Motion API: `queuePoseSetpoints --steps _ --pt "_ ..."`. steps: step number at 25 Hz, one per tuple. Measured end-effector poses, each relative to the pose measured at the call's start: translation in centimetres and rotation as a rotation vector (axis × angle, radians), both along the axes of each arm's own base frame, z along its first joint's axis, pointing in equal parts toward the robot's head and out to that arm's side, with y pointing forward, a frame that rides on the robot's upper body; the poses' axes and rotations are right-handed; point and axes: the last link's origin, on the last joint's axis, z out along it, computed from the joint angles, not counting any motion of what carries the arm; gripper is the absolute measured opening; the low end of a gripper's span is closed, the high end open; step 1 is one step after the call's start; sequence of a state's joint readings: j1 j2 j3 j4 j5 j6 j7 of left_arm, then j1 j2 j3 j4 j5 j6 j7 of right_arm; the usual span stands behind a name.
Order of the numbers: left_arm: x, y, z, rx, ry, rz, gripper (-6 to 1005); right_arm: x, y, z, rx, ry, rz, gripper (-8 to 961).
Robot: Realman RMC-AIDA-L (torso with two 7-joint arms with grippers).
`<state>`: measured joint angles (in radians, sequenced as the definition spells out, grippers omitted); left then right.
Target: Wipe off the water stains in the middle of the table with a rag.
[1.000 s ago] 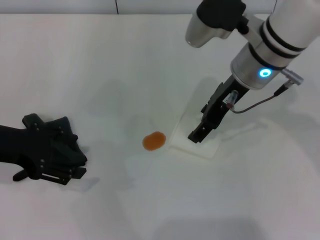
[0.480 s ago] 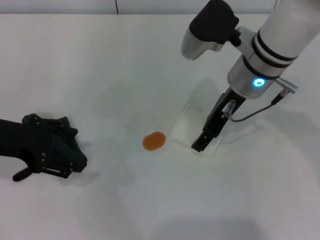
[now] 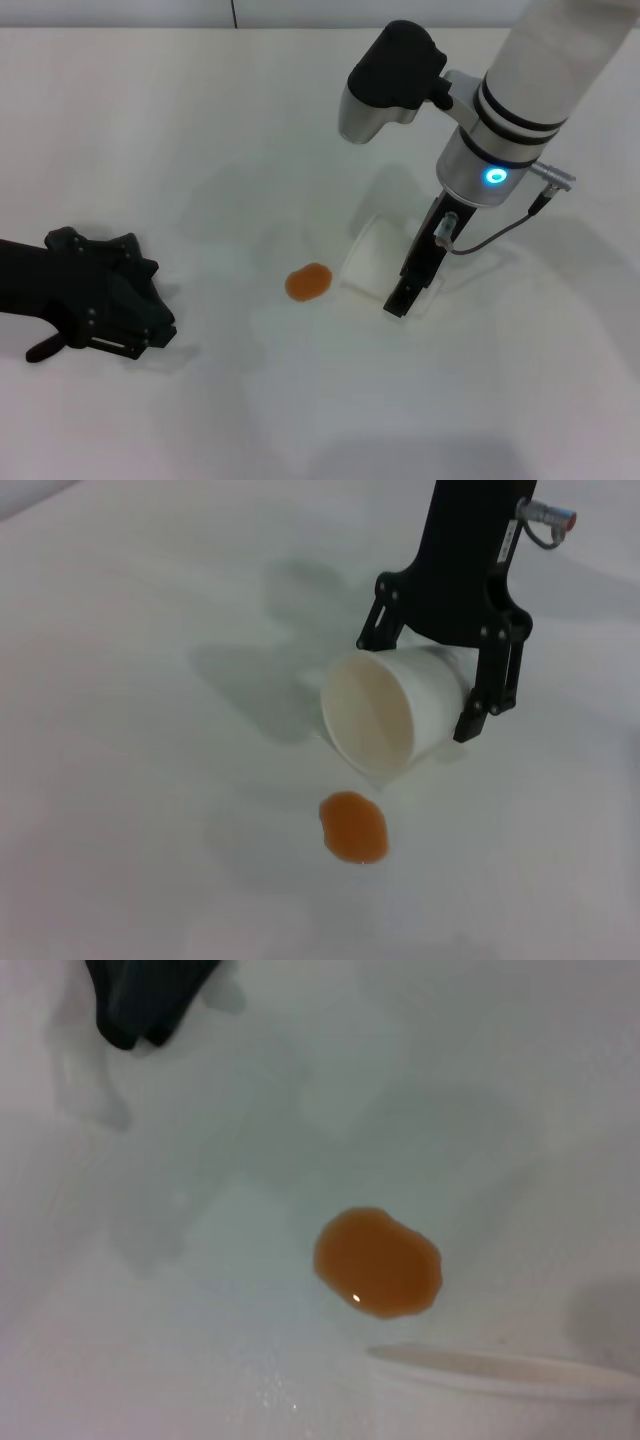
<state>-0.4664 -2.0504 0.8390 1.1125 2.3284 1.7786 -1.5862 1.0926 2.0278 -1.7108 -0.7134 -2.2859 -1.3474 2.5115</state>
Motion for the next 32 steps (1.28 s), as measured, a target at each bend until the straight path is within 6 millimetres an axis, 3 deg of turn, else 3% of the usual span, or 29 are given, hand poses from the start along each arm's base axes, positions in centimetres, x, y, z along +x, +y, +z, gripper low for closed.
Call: queuePoseSetpoints --steps 15,24,28,31,32 --pt "-0.2 -0.1 -0.2 -0.001 0.007 0.007 875 0.5 -0.4 -0.5 -0.008 -0.059 0.005 856" --pt "-0.4 -0.4 -0.3 0.001 0.003 0.015 875 -0.1 -0.6 -0.6 -0.008 -0.008 0.016 769" --pt "-0.8 -0.7 -0.3 0.007 -0.002 0.028 875 -1.0 -0.2 1.3 0.051 0.125 0.045 723" --pt "-0.9 -0.8 -0.3 0.008 -0.004 0.031 875 -0.4 0.1 3.9 0.116 0.228 0.049 702" --pt "-0.9 -0.8 -0.3 0.008 -0.005 0.032 875 -0.4 0.1 3.9 0.116 0.228 0.049 695"
